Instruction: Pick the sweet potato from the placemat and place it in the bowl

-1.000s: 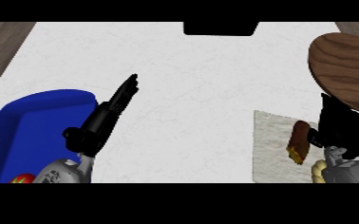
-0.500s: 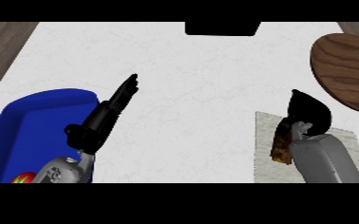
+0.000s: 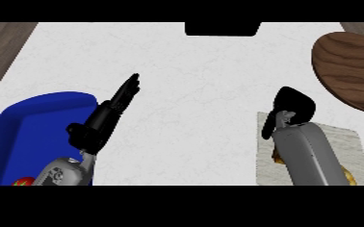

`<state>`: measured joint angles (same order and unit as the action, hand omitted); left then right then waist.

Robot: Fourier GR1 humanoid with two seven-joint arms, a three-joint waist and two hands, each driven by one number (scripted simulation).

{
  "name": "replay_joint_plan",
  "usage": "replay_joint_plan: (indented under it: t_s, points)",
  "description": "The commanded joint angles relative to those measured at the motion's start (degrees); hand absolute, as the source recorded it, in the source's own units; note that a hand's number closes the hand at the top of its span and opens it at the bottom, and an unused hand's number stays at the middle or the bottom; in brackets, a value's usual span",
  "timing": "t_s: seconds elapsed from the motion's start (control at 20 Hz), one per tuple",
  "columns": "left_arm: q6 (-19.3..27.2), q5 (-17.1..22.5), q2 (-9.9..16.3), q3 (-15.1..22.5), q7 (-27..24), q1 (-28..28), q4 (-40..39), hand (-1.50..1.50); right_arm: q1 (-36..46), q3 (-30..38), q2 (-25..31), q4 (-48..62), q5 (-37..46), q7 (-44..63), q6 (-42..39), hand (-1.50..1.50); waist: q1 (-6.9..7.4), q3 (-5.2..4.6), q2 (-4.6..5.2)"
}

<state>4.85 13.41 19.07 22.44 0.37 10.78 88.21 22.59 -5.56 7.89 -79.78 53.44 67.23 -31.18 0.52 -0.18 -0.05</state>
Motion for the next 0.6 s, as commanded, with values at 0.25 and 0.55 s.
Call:
replay_joint_plan:
  t_s: [0.25, 0.55]
  points:
    - [-0.55, -0.27, -0.19, -1.57, 1.06, -0.08, 0.74, 0.00, -0.79, -3.12, -4.65, -2.53, 8.97, 12.11, -7.85, -1.50, -1.09, 0.10, -0.23]
    - [-0.06, -1.47, -2.04, -1.15, 2.30, 0.63, 0.65, 0.00, -1.39, -3.89, -5.56, -1.53, 16.70, 9.76, -8.50, -1.50, -0.68, 0.13, -0.09]
